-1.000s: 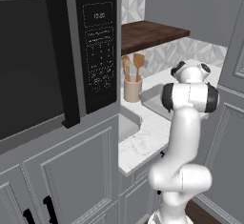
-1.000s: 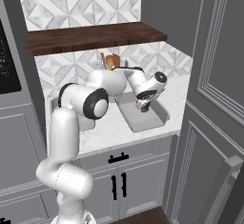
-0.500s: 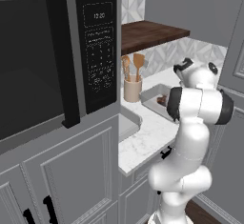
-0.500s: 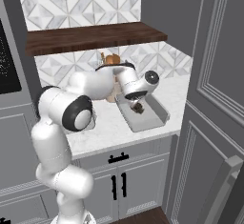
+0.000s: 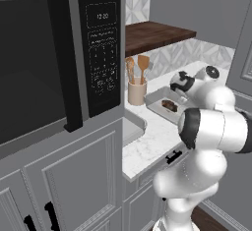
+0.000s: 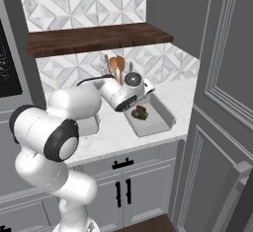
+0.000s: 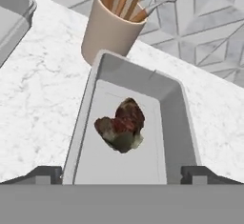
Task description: Place one lime and one steak in each tupperware on the nearby counter, to pack two identical lunches.
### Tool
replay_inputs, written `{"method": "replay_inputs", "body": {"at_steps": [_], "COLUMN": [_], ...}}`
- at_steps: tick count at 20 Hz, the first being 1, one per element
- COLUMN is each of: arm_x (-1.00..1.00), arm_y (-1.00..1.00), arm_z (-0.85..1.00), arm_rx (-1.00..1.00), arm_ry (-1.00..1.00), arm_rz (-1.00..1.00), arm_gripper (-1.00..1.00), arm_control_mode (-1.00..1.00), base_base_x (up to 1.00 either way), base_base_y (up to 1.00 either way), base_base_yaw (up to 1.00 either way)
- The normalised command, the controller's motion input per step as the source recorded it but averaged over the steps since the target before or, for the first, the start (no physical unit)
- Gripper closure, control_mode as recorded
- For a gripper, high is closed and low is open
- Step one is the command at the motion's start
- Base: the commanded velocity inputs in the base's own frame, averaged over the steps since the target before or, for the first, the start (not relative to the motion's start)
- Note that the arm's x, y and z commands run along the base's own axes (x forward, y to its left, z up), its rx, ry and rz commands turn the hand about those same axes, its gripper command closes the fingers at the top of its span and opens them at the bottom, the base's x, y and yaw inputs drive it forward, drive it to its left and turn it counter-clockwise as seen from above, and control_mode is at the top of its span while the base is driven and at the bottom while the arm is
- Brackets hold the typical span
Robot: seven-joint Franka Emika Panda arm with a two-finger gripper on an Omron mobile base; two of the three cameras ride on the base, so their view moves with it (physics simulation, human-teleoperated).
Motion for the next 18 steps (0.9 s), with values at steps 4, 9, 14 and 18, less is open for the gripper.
{"method": "replay_inputs", "body": {"at_steps": [4, 9, 14, 18], "arm_x": [-0.25, -0.36, -0.59, -0.55], "arm_y": [0.00, 0.03, 0.02, 0.14], "arm_z": [0.55, 0.42, 0.26, 0.35], "arm_rx": [0.17, 0.19, 0.22, 0.14], "arm_ry": [0.31, 0.06, -0.09, -0.25], "arm_rz": [-0.53, -0.49, -0.32, -0.12], "arm_gripper": [-1.00, -1.00, -1.00, -1.00], "arm_control_mode": [-1.00, -1.00, -1.00, -1.00], "base_base_x": [0.00, 0.00, 0.00, 0.00], "base_base_y": [0.00, 0.00, 0.00, 0.00], "base_base_yaw": [0.00, 0.00, 0.00, 0.00]}}
